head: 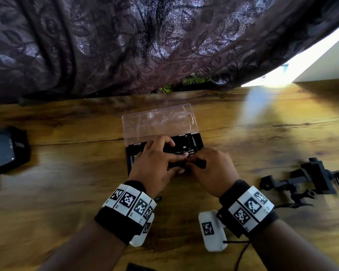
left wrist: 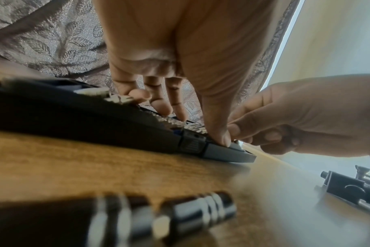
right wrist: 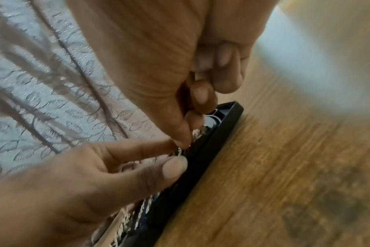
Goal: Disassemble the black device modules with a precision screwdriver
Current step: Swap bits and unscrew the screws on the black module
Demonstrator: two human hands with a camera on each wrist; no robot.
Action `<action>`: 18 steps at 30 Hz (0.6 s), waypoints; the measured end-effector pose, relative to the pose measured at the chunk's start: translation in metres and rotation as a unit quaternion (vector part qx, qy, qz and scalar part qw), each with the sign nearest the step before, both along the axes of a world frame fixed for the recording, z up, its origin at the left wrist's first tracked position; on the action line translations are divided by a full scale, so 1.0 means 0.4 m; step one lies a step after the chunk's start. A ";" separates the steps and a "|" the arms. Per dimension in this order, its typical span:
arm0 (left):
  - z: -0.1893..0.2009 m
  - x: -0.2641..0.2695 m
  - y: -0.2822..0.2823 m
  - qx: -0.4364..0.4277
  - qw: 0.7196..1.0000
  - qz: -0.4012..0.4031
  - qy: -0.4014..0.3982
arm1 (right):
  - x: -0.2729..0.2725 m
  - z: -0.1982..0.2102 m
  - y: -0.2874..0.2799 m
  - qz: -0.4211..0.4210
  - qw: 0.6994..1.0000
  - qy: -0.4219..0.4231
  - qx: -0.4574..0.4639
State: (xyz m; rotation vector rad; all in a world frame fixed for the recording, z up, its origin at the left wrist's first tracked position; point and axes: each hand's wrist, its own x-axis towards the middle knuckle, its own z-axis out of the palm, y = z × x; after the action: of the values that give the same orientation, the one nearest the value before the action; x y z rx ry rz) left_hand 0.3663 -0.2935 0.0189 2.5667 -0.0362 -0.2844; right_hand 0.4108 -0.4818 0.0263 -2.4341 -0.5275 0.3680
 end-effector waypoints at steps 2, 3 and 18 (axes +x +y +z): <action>0.002 0.000 0.000 0.005 1.000 -0.001 0.003 | 0.007 -0.002 -0.001 0.011 1.000 -0.003 -0.004; 0.003 0.002 -0.001 0.007 1.000 -0.002 0.006 | 0.009 -0.002 -0.001 0.022 1.000 -0.007 -0.012; 0.035 -0.003 0.008 -0.035 0.999 0.009 0.033 | -0.029 0.059 -0.067 -0.067 0.990 -0.017 0.119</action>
State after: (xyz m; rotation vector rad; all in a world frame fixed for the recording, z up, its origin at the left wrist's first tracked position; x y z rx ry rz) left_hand 0.3652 -0.2903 0.0330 2.4859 0.0023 -0.3552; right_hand 0.3990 -0.5085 0.0498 -2.2322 -0.3950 0.1960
